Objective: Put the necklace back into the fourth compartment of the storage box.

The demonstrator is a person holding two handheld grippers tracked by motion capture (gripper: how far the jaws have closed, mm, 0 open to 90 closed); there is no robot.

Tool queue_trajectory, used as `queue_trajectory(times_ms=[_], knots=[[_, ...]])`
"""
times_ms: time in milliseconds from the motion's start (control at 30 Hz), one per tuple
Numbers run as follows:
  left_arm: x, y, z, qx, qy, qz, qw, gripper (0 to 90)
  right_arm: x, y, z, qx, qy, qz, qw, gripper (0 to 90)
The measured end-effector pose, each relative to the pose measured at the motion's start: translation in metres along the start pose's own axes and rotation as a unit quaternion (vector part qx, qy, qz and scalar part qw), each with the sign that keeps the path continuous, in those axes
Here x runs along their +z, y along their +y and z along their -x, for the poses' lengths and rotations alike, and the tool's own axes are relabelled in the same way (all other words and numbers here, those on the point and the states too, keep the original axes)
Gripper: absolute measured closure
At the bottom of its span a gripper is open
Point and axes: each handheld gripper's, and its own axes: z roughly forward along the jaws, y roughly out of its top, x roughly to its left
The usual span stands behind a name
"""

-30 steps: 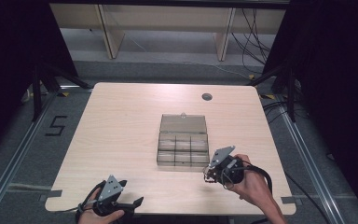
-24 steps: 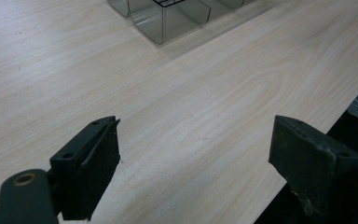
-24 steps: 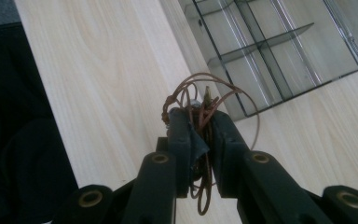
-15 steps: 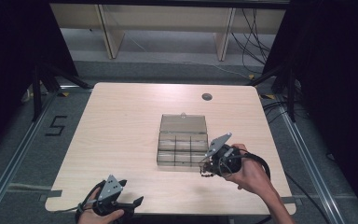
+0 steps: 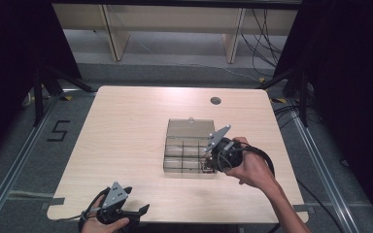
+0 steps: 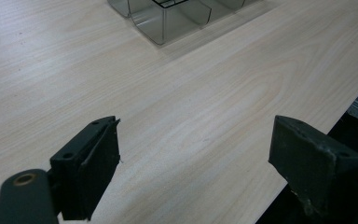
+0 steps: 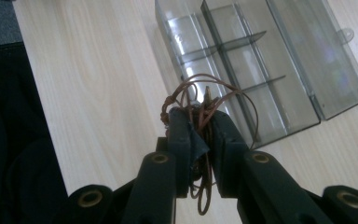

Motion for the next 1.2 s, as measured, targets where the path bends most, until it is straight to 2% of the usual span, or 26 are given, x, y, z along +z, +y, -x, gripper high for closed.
queue_trajectory(times_ms=[200,233,333,367,567,700,1000,1033,1100,1133,1200], knots=[[-0.001,0.000,-0.001,0.000,0.001,0.001,1.0000,15.6,0.011,0.025,0.005,0.001,0.000,-0.002,1.0000,80.2],[0.000,0.000,0.001,-0.006,0.000,0.008,1.0000,15.6,0.014,0.028,0.007,-0.005,-0.001,-0.001,1.0000,80.2],[-0.002,0.001,-0.001,0.012,0.004,-0.002,0.9999,15.6,0.021,0.037,0.010,-0.002,0.001,-0.003,1.0000,80.2],[-0.002,0.001,0.000,0.005,-0.001,0.006,1.0000,15.6,0.023,0.041,0.010,0.001,0.000,-0.003,1.0000,80.2],[-0.002,0.001,0.000,0.008,-0.004,0.006,0.9999,15.6,0.041,0.056,0.014,-0.003,0.006,-0.010,0.9999,80.2],[-0.002,0.001,0.000,0.005,-0.004,0.009,0.9999,15.6,0.049,0.061,0.015,0.000,0.002,-0.014,0.9999,80.2],[-0.001,0.001,0.000,0.004,-0.004,0.009,0.9999,15.6,0.070,0.070,0.018,-0.003,0.014,-0.018,0.9997,80.1],[-0.002,0.001,-0.002,0.016,0.000,0.001,0.9999,15.6,0.071,0.070,0.017,0.002,0.013,-0.021,0.9997,80.1],[-0.001,0.001,0.000,0.008,-0.005,0.007,0.9999,15.6,0.075,0.072,0.018,-0.003,0.015,-0.024,0.9996,80.1],[-0.001,0.001,0.001,-0.002,-0.003,0.007,1.0000,15.6,0.075,0.072,0.018,0.002,0.015,-0.024,0.9996,80.1],[-0.001,0.000,0.001,-0.009,-0.004,0.009,0.9999,15.6,0.078,0.073,0.018,0.011,0.017,-0.026,0.9995,80.1]])
